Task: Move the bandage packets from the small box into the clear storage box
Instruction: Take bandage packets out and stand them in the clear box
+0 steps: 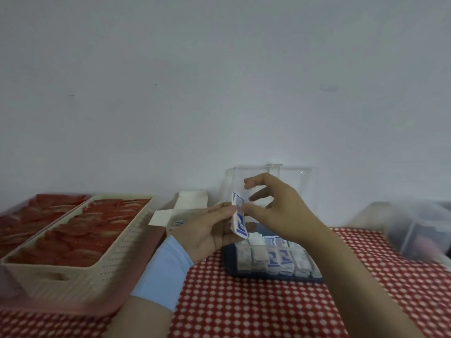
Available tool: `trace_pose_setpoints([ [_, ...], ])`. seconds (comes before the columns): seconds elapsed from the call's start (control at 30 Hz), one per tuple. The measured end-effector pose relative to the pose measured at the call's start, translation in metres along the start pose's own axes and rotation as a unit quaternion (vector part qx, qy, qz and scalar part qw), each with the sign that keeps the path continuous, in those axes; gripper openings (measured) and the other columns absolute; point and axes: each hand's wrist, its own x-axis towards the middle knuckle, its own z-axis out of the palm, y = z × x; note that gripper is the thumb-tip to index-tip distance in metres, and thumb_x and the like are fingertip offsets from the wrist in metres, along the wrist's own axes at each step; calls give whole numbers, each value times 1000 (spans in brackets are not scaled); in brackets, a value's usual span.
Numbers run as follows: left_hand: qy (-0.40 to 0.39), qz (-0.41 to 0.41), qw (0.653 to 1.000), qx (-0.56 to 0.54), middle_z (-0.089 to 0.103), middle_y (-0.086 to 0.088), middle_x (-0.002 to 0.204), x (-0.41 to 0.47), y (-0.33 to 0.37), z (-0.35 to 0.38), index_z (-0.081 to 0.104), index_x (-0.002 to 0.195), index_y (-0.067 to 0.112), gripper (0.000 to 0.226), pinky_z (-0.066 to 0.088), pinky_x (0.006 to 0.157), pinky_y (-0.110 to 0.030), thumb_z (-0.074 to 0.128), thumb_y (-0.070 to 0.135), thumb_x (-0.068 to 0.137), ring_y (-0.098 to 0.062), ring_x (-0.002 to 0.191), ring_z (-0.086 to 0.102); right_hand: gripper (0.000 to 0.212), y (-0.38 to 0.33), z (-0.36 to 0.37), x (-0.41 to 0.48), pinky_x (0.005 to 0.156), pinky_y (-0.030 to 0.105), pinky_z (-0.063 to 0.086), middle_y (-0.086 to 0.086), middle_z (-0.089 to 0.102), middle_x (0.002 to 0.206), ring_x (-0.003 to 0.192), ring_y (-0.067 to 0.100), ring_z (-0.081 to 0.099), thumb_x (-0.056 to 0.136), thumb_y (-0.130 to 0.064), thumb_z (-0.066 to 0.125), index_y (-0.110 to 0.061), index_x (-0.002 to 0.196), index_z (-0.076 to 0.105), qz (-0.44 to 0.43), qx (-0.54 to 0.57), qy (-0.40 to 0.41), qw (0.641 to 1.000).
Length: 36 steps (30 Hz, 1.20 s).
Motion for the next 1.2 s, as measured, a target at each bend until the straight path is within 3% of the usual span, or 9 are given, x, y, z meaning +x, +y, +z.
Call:
trace_pose_setpoints([
  [0.07,3,4,1000,-9,73,-19,104,2,-1,1,67,107,1,33,62,67,-34,62,20,81,-27,84,74,30,0,-5,-7,91,20,47,-26,51,137,119,-8,52,76,-34,83,-37,97,62,-34,-33,-58,997],
  [0.13,7,3,1000,-14,72,-18,114,4,-2,3,69,111,3,34,63,73,-38,61,21,83,-31,93,73,44,0,-7,-12,101,17,37,-33,38,145,128,-11,41,63,-41,91,-37,95,61,-39,-85,-119,988],
  [0.3,-14,0,1000,-26,72,-19,111,9,-9,6,75,102,5,27,62,67,-37,58,20,87,-29,92,73,42,0,-4,-10,84,9,49,-23,51,133,120,-4,52,63,-27,92,-26,86,57,-73,-86,-98,989],
  [0.5,-22,12,999,-20,74,-14,96,7,-9,15,69,101,2,27,59,62,-31,57,21,86,-22,83,74,48,6,-2,-8,86,27,58,-20,55,125,106,0,61,60,-34,93,-28,83,52,-71,-71,-101,990],
  [0.63,-24,22,999,-34,72,-14,97,6,-9,16,62,108,0,33,60,65,-30,68,22,84,-22,82,72,48,7,0,-8,78,35,60,-11,59,101,93,8,63,58,-34,93,-28,82,51,-68,-60,-101,991],
  [0.8,-27,39,997,-65,69,-19,100,6,-12,17,67,107,0,29,61,63,-32,61,18,86,-25,78,72,33,6,-9,-7,86,30,57,-3,68,110,99,10,68,85,-38,75,-28,112,59,8,99,-96,990],
  [0.9,-12,33,998,-48,72,-18,101,2,-10,17,65,112,5,34,61,57,-31,58,18,81,-26,72,73,38,10,-13,-2,95,38,54,4,73,105,97,20,72,97,-24,65,-24,133,55,58,158,-46,985],
  [1.07,-36,12,999,39,76,-12,97,-2,-6,17,62,111,7,32,61,57,-30,54,20,84,-24,71,74,13,12,-20,-3,98,50,53,7,78,94,101,34,69,93,-19,69,-15,102,78,77,138,-59,986],
  [1.2,-19,-8,980,198,75,-15,106,-1,2,17,60,118,9,21,63,73,-39,50,15,100,-32,89,74,10,14,-24,0,86,43,57,6,77,87,77,18,67,93,-17,70,-13,92,78,82,88,-32,992],
])
